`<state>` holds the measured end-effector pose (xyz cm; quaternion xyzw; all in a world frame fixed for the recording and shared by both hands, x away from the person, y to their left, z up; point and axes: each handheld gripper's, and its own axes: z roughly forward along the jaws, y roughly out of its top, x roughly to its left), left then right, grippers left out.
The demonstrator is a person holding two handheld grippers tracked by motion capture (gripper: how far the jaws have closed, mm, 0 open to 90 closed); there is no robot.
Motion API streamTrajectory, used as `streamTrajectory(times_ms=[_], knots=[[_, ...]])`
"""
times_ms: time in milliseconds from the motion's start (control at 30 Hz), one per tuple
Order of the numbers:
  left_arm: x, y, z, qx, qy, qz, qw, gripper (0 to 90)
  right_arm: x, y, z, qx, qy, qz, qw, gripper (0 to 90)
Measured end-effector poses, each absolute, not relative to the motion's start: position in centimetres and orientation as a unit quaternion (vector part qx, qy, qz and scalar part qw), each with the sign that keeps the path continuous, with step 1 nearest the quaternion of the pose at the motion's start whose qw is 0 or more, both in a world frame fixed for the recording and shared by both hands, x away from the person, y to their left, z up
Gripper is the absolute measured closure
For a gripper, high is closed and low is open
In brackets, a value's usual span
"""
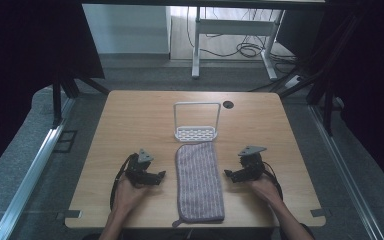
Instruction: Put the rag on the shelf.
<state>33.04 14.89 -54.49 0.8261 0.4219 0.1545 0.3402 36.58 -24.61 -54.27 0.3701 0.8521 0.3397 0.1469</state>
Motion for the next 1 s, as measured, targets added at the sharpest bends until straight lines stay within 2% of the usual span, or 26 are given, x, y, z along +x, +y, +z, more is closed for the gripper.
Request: streamTrajectory(times_ms=[500, 833, 1000], knots=[[33.3, 14.7, -53.0, 0.818, 0.427, 0.130, 0.363, 11.6, 37.1, -24.8, -52.9, 0.388, 0.843, 0.347, 0.135, 8.2], [34.9, 12.7, -51.7, 0.825, 0.408, 0.129, 0.370, 12.7, 38.4, -23.6, -51.1, 0.381, 0.843, 0.360, 0.123, 12.0], [36.2, 11.3, -51.3, 0.830, 0.394, 0.132, 0.373, 15.5, 39.5, -22.4, -50.5, 0.381, 0.842, 0.363, 0.122, 18.2]])
